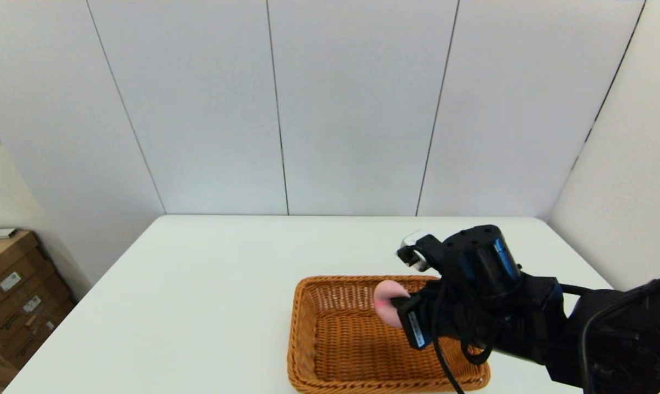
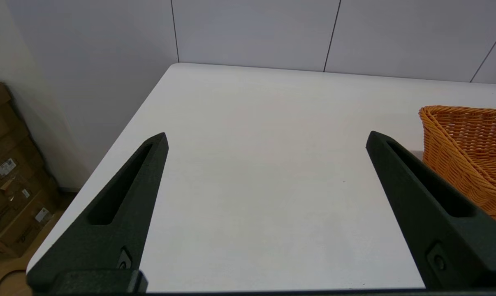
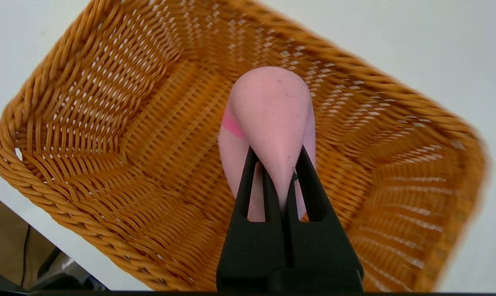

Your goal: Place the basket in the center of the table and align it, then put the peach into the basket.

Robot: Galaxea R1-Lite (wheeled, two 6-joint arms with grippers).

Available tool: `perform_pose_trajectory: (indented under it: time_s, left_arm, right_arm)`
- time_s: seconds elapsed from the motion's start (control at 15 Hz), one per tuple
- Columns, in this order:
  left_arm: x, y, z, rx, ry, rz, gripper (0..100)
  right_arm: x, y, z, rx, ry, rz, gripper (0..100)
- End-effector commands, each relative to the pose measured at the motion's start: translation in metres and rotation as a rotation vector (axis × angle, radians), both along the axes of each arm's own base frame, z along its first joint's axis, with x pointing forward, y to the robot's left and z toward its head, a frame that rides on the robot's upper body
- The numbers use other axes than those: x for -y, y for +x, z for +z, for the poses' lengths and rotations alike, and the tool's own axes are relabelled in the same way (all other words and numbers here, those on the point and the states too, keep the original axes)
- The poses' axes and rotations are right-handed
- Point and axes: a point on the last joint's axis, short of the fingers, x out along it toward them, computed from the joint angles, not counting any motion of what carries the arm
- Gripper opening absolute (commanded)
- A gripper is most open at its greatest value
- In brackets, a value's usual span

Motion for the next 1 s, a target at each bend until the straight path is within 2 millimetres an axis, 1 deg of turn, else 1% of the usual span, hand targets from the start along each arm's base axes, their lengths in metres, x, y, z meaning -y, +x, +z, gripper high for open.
perform_pose_trajectory:
  time_s: [0.07, 0.27, 0.4, 0.47, 0.53, 0.67, 0.8, 0.93, 1.0]
  left_arm:
    - [0.000, 0.000, 0.000, 0.000, -0.001, 0.001, 100]
    - [0.000, 0.000, 0.000, 0.000, -0.001, 0.001, 100]
    - [0.000, 0.000, 0.000, 0.000, -0.001, 0.001, 100]
    - [0.000, 0.000, 0.000, 0.000, -0.001, 0.001, 100]
    - [0.000, 0.000, 0.000, 0.000, -0.001, 0.001, 100]
    - [0.000, 0.000, 0.000, 0.000, -0.001, 0.001, 100]
    - [0.000, 0.000, 0.000, 0.000, -0.001, 0.001, 100]
    - [0.000, 0.000, 0.000, 0.000, -0.001, 0.001, 100]
    - [0.000, 0.000, 0.000, 0.000, -0.001, 0.001, 100]
  right_arm:
    - [-0.008, 0.006, -0.015, -0.035, -0.021, 0.003, 100]
    - [-0.003, 0.005, -0.001, 0.000, 0.016, -0.013, 100]
    - [0.008, 0.004, 0.013, 0.042, 0.052, -0.040, 100]
    - [0.016, 0.001, 0.022, 0.065, 0.070, -0.055, 100]
    - [0.027, -0.005, 0.040, 0.114, 0.105, -0.076, 100]
    - [0.051, -0.021, 0.071, 0.203, 0.163, -0.115, 100]
    - [0.072, -0.046, 0.091, 0.262, 0.184, -0.138, 100]
    - [0.099, -0.074, 0.109, 0.344, 0.151, -0.213, 100]
    - [0.115, -0.092, 0.120, 0.399, 0.162, -0.248, 100]
